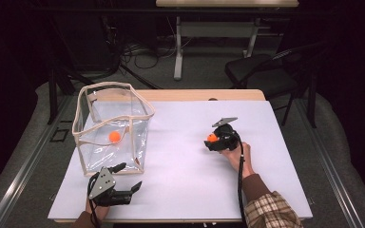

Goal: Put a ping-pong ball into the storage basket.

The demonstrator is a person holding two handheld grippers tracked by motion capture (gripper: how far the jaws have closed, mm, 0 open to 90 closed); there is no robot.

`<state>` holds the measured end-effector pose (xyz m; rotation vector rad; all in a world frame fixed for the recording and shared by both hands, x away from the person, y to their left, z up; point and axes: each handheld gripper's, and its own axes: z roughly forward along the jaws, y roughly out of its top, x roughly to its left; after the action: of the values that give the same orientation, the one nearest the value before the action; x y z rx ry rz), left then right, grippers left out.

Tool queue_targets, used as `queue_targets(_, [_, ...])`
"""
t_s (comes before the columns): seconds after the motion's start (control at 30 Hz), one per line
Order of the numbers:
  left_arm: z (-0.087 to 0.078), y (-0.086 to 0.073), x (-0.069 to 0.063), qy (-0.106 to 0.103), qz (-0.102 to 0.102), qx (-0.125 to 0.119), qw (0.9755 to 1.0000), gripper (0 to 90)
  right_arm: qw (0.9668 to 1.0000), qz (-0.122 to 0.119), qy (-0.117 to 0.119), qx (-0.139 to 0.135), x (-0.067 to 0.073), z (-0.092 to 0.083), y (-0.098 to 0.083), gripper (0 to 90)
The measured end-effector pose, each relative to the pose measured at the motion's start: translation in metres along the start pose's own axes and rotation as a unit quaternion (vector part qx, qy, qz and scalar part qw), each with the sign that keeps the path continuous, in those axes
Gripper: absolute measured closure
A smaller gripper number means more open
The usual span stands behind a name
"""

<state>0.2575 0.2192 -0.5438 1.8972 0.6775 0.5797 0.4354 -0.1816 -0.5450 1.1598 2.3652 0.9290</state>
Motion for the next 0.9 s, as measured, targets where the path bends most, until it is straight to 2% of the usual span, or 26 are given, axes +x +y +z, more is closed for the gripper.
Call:
queue_targets(0.4, [0.0,0.0,0.0,0.0,0.001,0.0,1.0,15.9,0.9999,0.001,0.0,0.013,0.0,0.003,0.0,49.2])
queue_targets(0.5, [0.0,0.0,0.0,0.0,0.001,0.001,1.0,15.9,0.9999,0.001,0.002,0.014,0.0,0.003,0.0,50.0])
queue_targets(0.63, [0.0,0.0,0.0,0.0,0.002,-0.001,1.0,15.9,1.0,0.005,0.002,0.002,0.0,-0.001,0.001,50.3])
queue_targets(0.9, [0.0,0.001,0.0,0.0,0.001,-0.001,1.0,15.9,0.9996,-0.003,-0.007,-0.029,0.003,-0.014,0.004,50.5])
